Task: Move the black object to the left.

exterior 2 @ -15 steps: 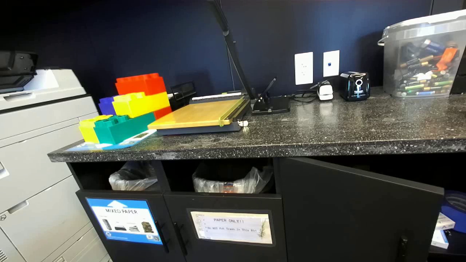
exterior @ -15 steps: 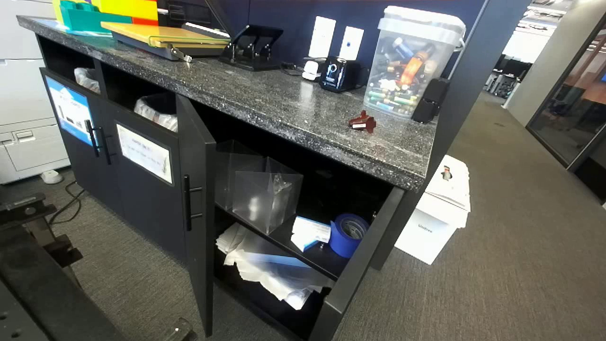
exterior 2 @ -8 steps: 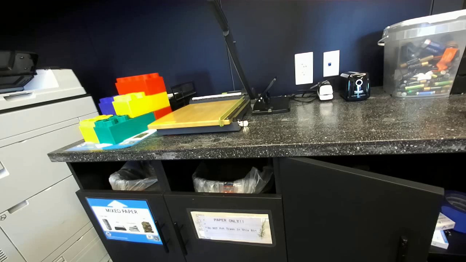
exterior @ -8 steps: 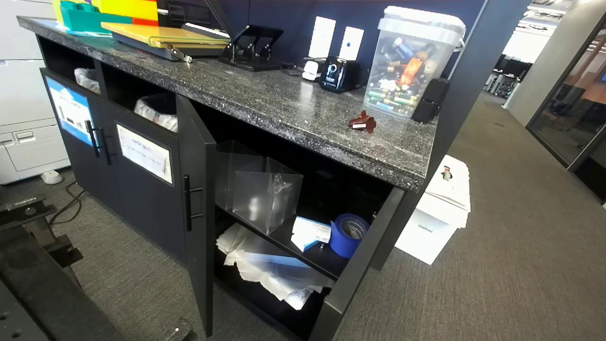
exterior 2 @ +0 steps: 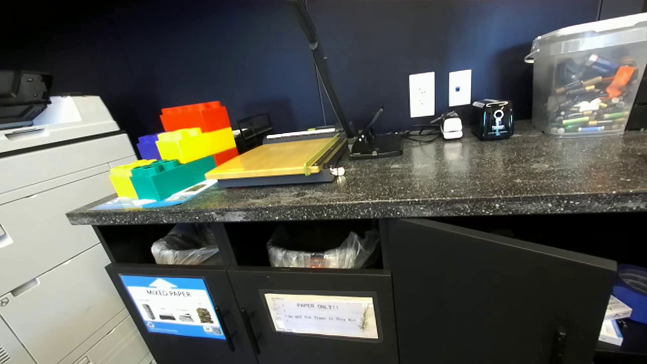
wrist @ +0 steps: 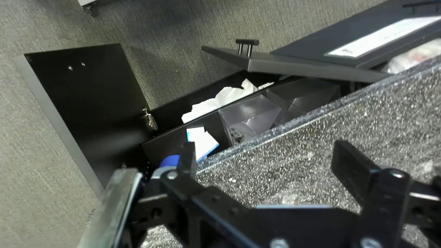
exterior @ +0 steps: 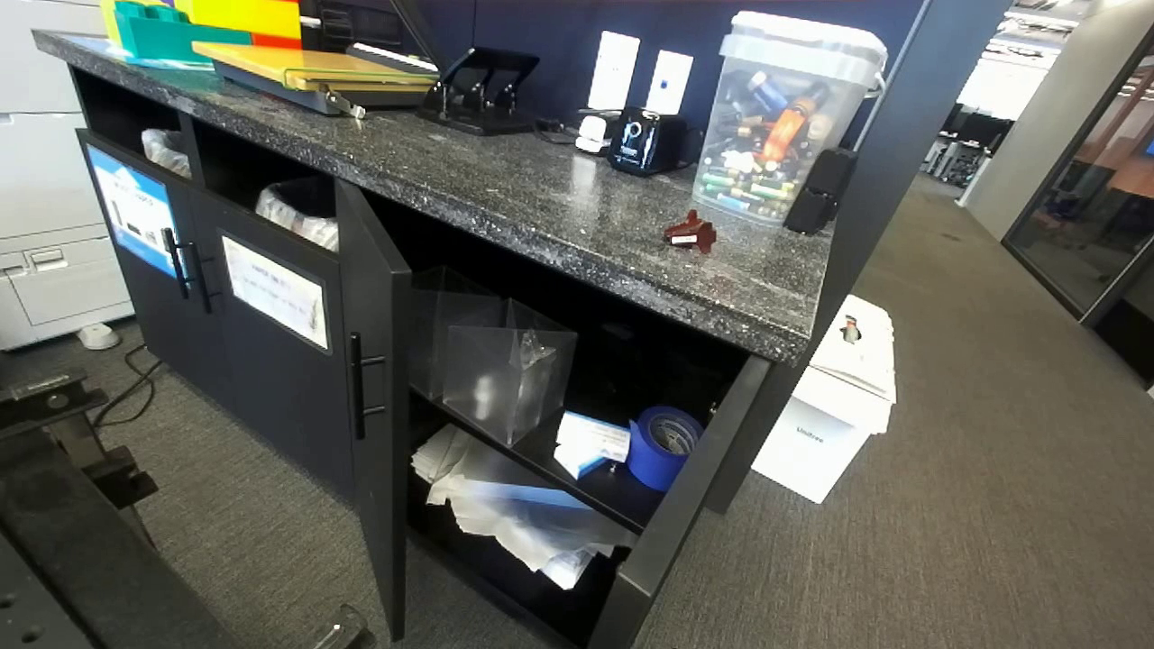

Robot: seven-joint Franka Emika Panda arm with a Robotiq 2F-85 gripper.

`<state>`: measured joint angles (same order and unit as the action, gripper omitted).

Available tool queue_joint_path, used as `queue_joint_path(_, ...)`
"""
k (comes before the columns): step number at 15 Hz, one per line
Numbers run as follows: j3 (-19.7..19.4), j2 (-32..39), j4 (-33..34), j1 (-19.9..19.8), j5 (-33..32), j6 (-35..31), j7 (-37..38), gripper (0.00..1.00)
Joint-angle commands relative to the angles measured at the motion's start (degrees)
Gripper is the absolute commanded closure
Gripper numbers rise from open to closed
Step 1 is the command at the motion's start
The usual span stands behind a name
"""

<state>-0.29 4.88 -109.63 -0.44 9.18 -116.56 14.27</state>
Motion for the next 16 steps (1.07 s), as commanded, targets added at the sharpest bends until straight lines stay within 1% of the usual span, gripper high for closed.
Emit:
queue_joint_path(1, -0.7, 12.3, 14.6, 0.1, 0.4, -0.8, 7.2, 0.0)
queue_joint_path(5, -1.7, 23.8, 27.7, 0.2, 1.6, -2.5, 14.2, 0.0)
queue_joint_path(8, -3.0, 31.9, 37.1, 0.4, 0.4, -2.1, 18.8, 0.0)
queue_joint_path(16, -6.0, 51.0, 59.4, -0.6, -1.4, 0.5, 24.8, 0.0)
